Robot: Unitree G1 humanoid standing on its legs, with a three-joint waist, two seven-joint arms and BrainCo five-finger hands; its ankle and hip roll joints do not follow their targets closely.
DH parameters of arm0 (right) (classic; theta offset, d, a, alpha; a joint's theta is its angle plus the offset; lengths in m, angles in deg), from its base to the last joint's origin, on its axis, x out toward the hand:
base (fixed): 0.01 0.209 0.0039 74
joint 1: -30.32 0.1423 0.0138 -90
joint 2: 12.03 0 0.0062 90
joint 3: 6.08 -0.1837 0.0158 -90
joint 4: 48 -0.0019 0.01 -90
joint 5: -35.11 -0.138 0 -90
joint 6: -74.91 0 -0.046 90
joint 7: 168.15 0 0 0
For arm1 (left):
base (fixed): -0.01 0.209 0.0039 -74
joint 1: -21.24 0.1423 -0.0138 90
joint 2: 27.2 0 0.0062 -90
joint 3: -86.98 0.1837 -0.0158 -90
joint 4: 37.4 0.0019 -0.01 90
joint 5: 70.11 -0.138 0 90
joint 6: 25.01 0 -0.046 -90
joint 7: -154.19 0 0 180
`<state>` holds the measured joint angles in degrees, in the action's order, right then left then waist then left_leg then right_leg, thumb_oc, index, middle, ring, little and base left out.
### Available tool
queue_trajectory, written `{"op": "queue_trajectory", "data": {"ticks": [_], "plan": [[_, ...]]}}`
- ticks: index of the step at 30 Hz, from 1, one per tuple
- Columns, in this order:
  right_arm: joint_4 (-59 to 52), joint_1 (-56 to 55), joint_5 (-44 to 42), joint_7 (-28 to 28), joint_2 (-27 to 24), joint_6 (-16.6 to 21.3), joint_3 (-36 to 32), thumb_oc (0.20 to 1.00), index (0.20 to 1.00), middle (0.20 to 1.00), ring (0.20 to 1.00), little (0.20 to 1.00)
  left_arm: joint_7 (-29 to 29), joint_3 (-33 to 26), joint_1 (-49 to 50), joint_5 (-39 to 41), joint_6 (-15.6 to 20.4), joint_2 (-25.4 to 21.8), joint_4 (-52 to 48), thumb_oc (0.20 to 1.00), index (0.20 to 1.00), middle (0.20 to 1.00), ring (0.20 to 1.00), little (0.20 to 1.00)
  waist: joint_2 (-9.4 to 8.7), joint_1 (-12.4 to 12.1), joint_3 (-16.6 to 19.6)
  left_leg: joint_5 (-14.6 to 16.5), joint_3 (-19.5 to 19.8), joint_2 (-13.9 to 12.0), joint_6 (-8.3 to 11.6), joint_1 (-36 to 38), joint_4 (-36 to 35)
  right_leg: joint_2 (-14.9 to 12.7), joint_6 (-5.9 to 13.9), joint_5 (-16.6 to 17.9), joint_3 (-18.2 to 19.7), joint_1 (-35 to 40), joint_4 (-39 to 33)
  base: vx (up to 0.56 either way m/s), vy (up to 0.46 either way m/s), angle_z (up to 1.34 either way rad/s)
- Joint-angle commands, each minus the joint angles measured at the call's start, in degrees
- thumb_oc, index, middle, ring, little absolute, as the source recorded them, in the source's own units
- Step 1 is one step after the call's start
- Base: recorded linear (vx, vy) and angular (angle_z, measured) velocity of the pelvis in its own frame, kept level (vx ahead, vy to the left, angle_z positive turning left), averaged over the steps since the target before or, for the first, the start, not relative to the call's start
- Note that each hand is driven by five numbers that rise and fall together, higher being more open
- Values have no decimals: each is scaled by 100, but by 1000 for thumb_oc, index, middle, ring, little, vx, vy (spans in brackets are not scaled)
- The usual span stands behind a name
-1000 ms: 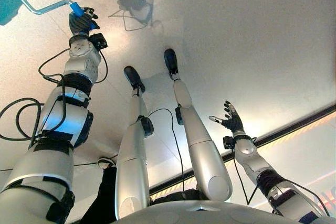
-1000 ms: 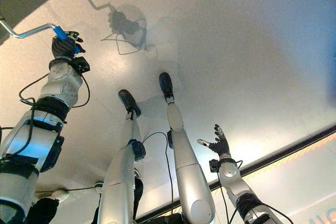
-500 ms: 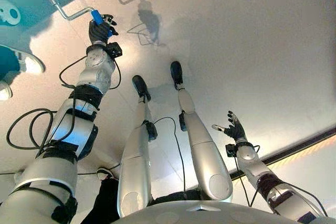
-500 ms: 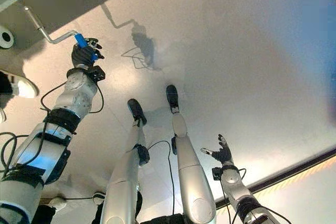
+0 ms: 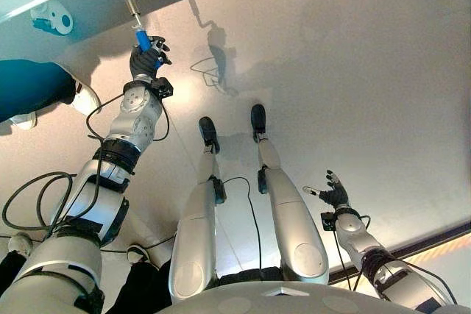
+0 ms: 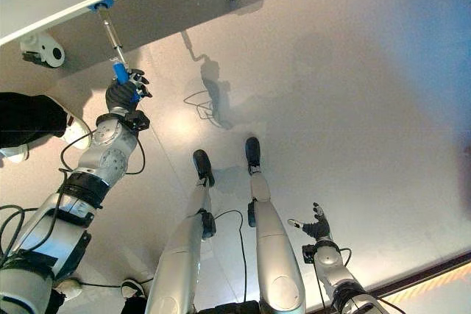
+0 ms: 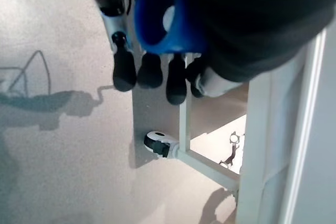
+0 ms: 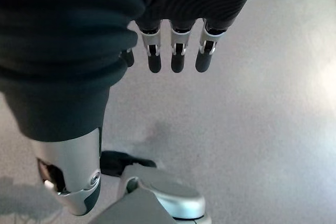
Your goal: Raise the hospital bed
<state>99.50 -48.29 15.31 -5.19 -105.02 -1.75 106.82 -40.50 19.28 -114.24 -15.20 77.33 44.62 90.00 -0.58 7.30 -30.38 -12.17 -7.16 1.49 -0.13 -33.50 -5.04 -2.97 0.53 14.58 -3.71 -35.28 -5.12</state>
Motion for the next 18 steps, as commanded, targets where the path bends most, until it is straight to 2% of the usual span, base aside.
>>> {"op": "queue_trajectory", "data": {"ticks": [1, 9, 18], "plan": [[79, -317, -49, 6, -241, -111, -245, 1000, 1000, 1000, 1000, 1000, 210, -259, 5, -151, 755, -439, -662, 200, 200, 200, 200, 200, 184, -127, 59, 329, -29, 108, 318, 300, 4, -161, 698, -173, -49, 92, 280, 21, 16, 19], [149, -334, -32, 30, -247, -120, -306, 1000, 1000, 1000, 1000, 1000, 230, -535, 354, -66, 772, -836, -673, 200, 200, 200, 200, 200, 75, -334, 59, 321, 162, 144, 308, 271, 4, -229, 713, -290, -284, 229, 314, 18, 17, 17], [147, -306, -64, 19, -245, -88, -269, 1000, 1000, 1000, 1000, 1000, 240, -759, 351, 21, 662, -990, 5, 200, 200, 200, 200, 200, -45, -433, 59, 330, 249, 174, 273, 136, 4, -262, 731, -360, -409, 210, 326, 9, 29, 8]]}}
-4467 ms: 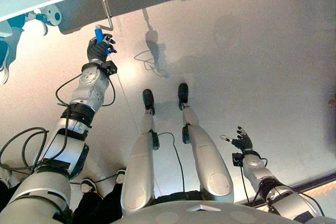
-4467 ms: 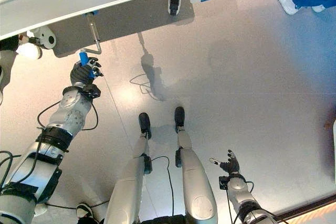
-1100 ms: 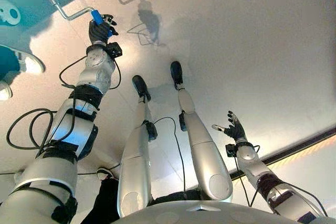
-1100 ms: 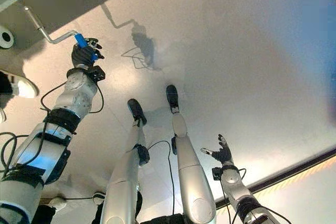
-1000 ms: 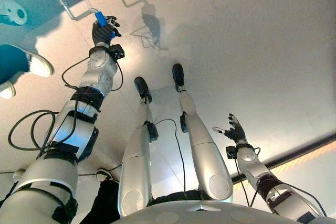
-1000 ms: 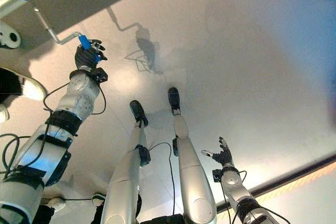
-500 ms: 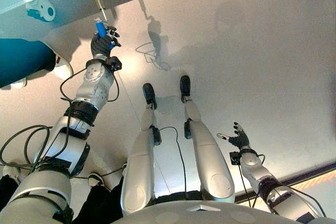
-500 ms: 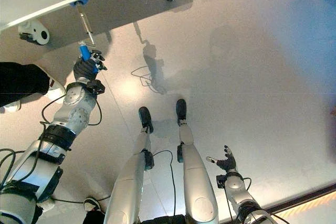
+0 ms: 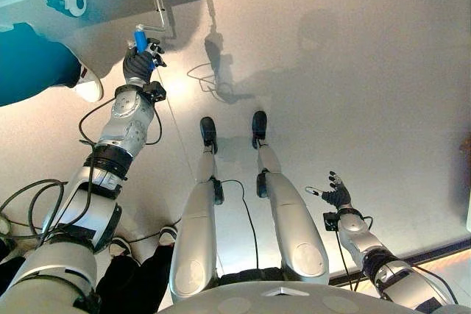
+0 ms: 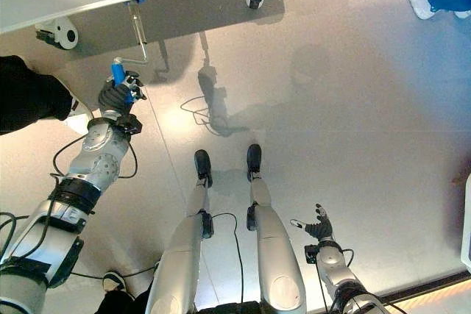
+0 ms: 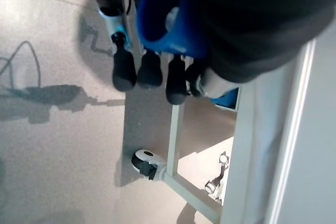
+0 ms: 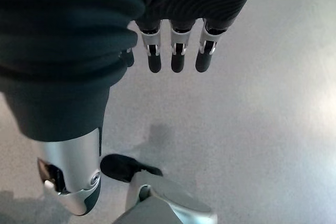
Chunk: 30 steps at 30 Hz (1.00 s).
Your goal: Raise the hospital bed
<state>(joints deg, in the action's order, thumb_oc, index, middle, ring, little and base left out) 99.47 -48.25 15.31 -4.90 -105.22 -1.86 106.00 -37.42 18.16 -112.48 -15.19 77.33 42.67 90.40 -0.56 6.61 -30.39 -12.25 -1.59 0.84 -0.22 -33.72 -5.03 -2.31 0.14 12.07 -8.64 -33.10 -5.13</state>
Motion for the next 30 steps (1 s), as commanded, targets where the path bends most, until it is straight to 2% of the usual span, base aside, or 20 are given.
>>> {"op": "queue_trajectory", "data": {"ticks": [1, 3, 15, 30], "plan": [[130, -300, -76, -18, -226, -69, -176, 1000, 1000, 1000, 1000, 1000, -84, -673, 149, -7, 631, -819, 102, 200, 200, 200, 200, 200, -69, -360, 60, 294, -303, 240, 283, 87, 3, -337, 776, -85, 75, -61, 320, 3, 47, 4], [96, -314, -118, -16, -235, -26, -147, 1000, 1000, 1000, 1000, 1000, -72, -686, 48, -42, 554, -848, 495, 200, 200, 200, 200, 200, -154, -364, 60, 333, -293, 230, 280, 27, 3, -334, 781, -124, 42, -79, 296, 27, 37, 2], [-231, -322, -292, -44, -244, 171, 56, 1000, 1000, 1000, 1000, 1000, -78, -678, -608, -458, 167, -955, 2220, 200, 200, 200, 200, 200, -382, -230, 60, 366, -333, 192, 267, -439, 3, -355, 822, -107, 43, -477, 240, 17, 18, 2], [-810, -343, -332, -193, -353, 347, 291, 1000, 1000, 1000, 1000, 1000, -236, -440, -1308, -907, 31, -902, 2968, 200, 200, 200, 200, 200, -403, 30, 60, 375, -539, 160, 269, -1027, 3, -333, 857, 4, 267, -1214, 235, 6, 16, 0]]}}
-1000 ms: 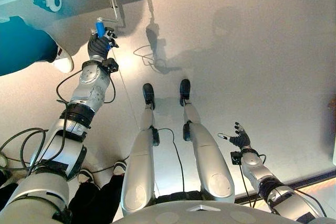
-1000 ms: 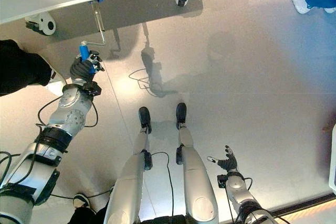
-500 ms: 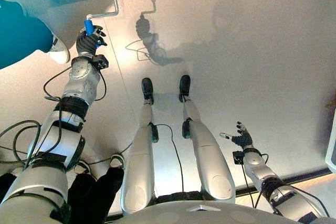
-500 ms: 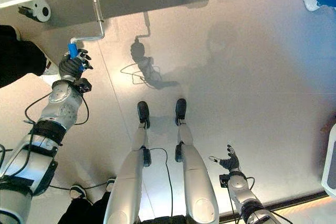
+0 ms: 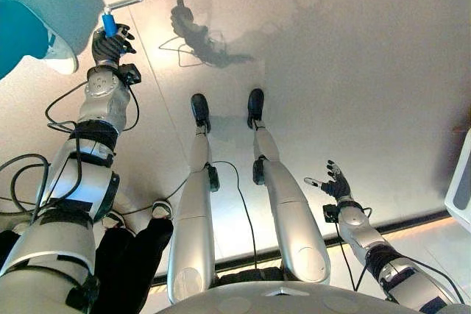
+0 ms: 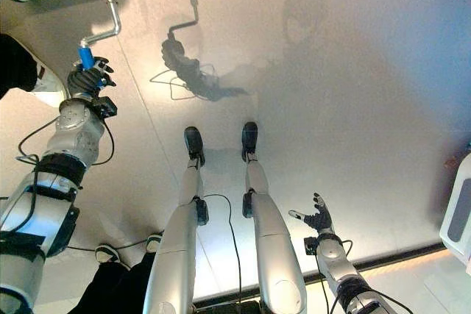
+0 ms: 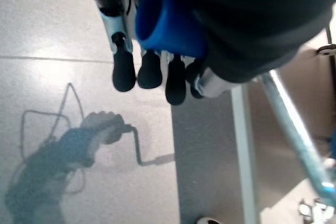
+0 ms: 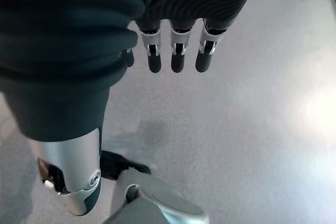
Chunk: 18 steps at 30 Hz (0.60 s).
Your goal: Raise the hospital bed
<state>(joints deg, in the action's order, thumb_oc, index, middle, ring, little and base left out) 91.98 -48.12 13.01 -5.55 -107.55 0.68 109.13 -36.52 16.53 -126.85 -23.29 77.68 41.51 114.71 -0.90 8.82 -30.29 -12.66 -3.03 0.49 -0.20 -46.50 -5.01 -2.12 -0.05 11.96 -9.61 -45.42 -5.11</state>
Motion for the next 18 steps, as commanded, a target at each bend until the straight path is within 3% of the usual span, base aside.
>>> {"op": "queue_trajectory", "data": {"ticks": [1, 18], "plan": [[-160, -388, -98, -143, -149, 108, -6, 1000, 1000, 1000, 1000, 1000, -368, -222, -2, -85, -3, -724, 550, 200, 200, 200, 200, 200, -353, -134, 50, 420, -416, 204, 269, 196, 1, -351, 880, 40, 421, -62, 225, 1, 19, -10], [-707, -507, 96, -260, -333, 221, 152, 1000, 1000, 1000, 1000, 1000, -520, 200, -752, -427, 1, -174, 524, 200, 200, 200, 200, 200, -204, 250, 50, 457, -871, 114, 270, 19, 1, -200, 852, 200, 956, -610, 286, -10, -3, -11]]}}
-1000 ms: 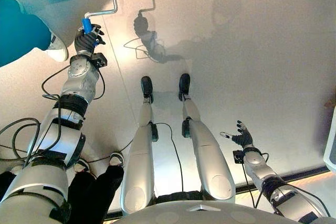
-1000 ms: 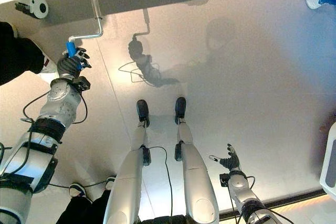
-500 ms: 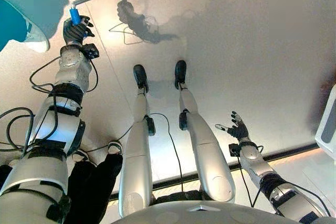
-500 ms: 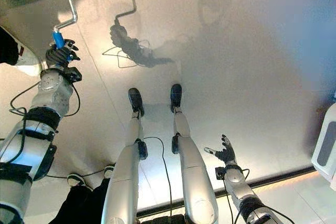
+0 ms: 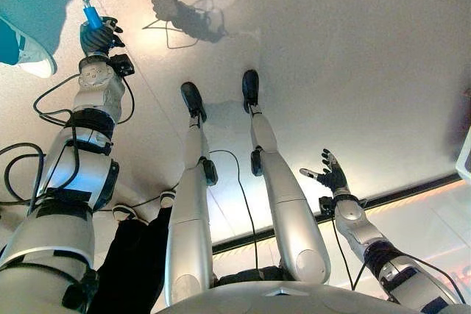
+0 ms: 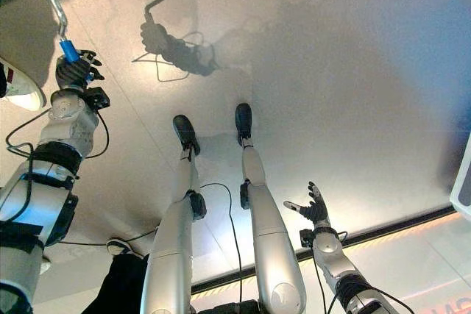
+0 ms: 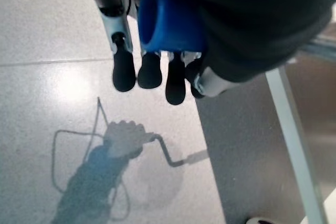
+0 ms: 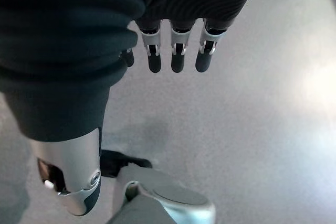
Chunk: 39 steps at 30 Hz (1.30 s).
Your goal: Raise the hospital bed
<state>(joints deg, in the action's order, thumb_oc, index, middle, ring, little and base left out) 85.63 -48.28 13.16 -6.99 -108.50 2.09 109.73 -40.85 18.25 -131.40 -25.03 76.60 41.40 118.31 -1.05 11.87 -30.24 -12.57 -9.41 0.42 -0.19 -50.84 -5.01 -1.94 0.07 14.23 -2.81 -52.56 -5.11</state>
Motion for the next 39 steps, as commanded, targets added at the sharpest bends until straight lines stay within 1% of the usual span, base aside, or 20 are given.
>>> {"op": "queue_trajectory", "data": {"ticks": [1, 2, 3, 4, 5, 10, 12, 13, 18, 21, 26, 28, 31, 33, 36, 39], "plan": [[-74, -492, 81, -116, -239, 80, 91, 1000, 1000, 1000, 1000, 1000, -88, 28, -298, -254, 110, -160, 165, 200, 200, 200, 200, 200, -191, -58, 44, 449, -236, 120, 270, 455, 1, -217, 841, -28, 281, 101, 288, -18, -13, -13], [-84, -480, 97, -122, -240, 84, 113, 1000, 1000, 1000, 1000, 1000, -90, 67, -357, -271, 116, -53, 137, 200, 200, 200, 200, 200, -151, -16, 44, 451, -297, 108, 270, 481, 1, -178, 834, -14, 344, 60, 327, -7, -13, -13], [-86, -482, 97, -123, -242, 82, 111, 1000, 1000, 1000, 1000, 1000, -91, 67, -358, -272, 116, -50, 137, 200, 200, 200, 200, 200, -153, -19, 44, 452, -301, 108, 270, 482, 1, -177, 834, -15, 349, 58, 330, -15, -11, -18], [-86, -476, 119, -127, -235, 80, 130, 1000, 1000, 1000, 1000, 1000, -97, 97, -408, -310, 122, 5, 118, 200, 200, 200, 200, 200, -133, 29, 44, 453, -358, 86, 274, 517, 1, -145, 839, -6, 402, 52, 341, -7, 1, -15], [-87, -476, 120, -127, -235, 80, 129, 1000, 1000, 1000, 1000, 1000, -98, 98, -409, -311, 121, 5, 118, 200, 200, 200, 200, 200, -137, 26, 44, 454, -363, 86, 274, 519, 1, -144, 839, -6, 407, 52, 341, -15, 2, -17], [-80, -429, 182, -119, -219, 77, 173, 1000, 1000, 1000, 1000, 1000, -104, 197, -578, -313, 206, 170, -72, 200, 200, 200, 200, 200, -117, 187, 44, 473, -584, -9, 314, 725, 1, -10, 874, 51, 624, 75, 396, -13, -2, -15], [-78, -432, 188, -112, -216, 78, 162, 1000, 1000, 1000, 1000, 1000, -103, 191, -573, -307, 232, 192, -146, 200, 200, 200, 200, 200, -115, 197, 44, 476, -629, -29, 325, 764, 1, 6, 877, 49, 651, 83, 410, -11, -27, -21], [-72, -438, 209, -109, -217, 76, 158, 1000, 1000, 1000, 1000, 1000, -102, 218, -554, -254, 278, 288, -288, 200, 200, 200, 200, 200, -84, 235, 44, 465, -680, -52, 342, 821, 1, 24, 879, 61, 687, 115, 420, -10, -49, -19], [14, -438, 273, -111, -209, 35, 160, 1000, 1000, 1000, 1000, 1000, -123, 237, -513, -168, 362, 486, -579, 200, 200, 200, 200, 200, -29, 267, 44, 454, -734, -84, 362, 935, 1, 59, 885, 68, 729, 215, 404, -6, -36, -8], [145, -442, 295, -99, -194, 7, 146, 1000, 1000, 1000, 1000, 1000, -118, 265, -424, -74, 449, 703, -885, 200, 200, 200, 200, 200, 23, 284, 44, 449, -756, -91, 374, 1072, 1, 67, 879, 87, 737, 357, 383, -9, -28, -1], [314, -450, 311, -70, -174, -29, 92, 1000, 1000, 1000, 1000, 1000, -111, 321, -278, -14, 524, 879, -1258, 200, 200, 200, 200, 200, 95, 268, 44, 441, -727, -79, 374, 1251, 1, 75, 855, 81, 718, 542, 384, -8, -39, -3], [476, -453, 301, -39, -140, -74, 55, 1000, 1000, 1000, 1000, 1000, -93, 380, -129, 43, 597, 1008, -1591, 200, 200, 200, 200, 200, 129, 226, 44, 411, -657, -58, 379, 1395, 1, 53, 838, 74, 656, 742, 359, -7, -84, 3], [615, -444, 271, -35, -95, -99, 20, 1000, 1000, 1000, 1000, 1000, -100, 430, -77, 49, 637, 1079, -1779, 200, 200, 200, 200, 200, 140, 199, 44, 413, -580, -43, 379, 1506, 1, 38, 835, 71, 601, 878, 330, 2, -40, 7], [763, -431, 235, -29, -46, -146, -26, 1000, 1000, 1000, 1000, 1000, -145, 470, 62, 58, 685, 1108, -2049, 200, 200, 200, 200, 200, 184, 130, 44, 417, -483, 0, 372, 1646, 1, 5, 826, 70, 525, 1031, 325, 14, -51, 16], [809, -448, 218, -26, -24, -157, -58, 1000, 1000, 1000, 1000, 1000, -144, 463, 136, 72, 719, 1089, -2177, 200, 200, 200, 200, 200, 197, 94, 44, 420, -447, 19, 370, 1707, 1, -16, 823, 51, 485, 1121, 322, 9, -22, 15], [951, -455, 203, -9, 11, -222, -136, 1000, 1000, 1000, 1000, 1000, -135, 431, 445, 131, 786, 948, -2576, 200, 200, 200, 200, 200, 194, -44, 44, 424, -312, 85, 354, 1897, 1, -84, 810, 17, 355, 1381, 313, 8, -7, 11]]}}
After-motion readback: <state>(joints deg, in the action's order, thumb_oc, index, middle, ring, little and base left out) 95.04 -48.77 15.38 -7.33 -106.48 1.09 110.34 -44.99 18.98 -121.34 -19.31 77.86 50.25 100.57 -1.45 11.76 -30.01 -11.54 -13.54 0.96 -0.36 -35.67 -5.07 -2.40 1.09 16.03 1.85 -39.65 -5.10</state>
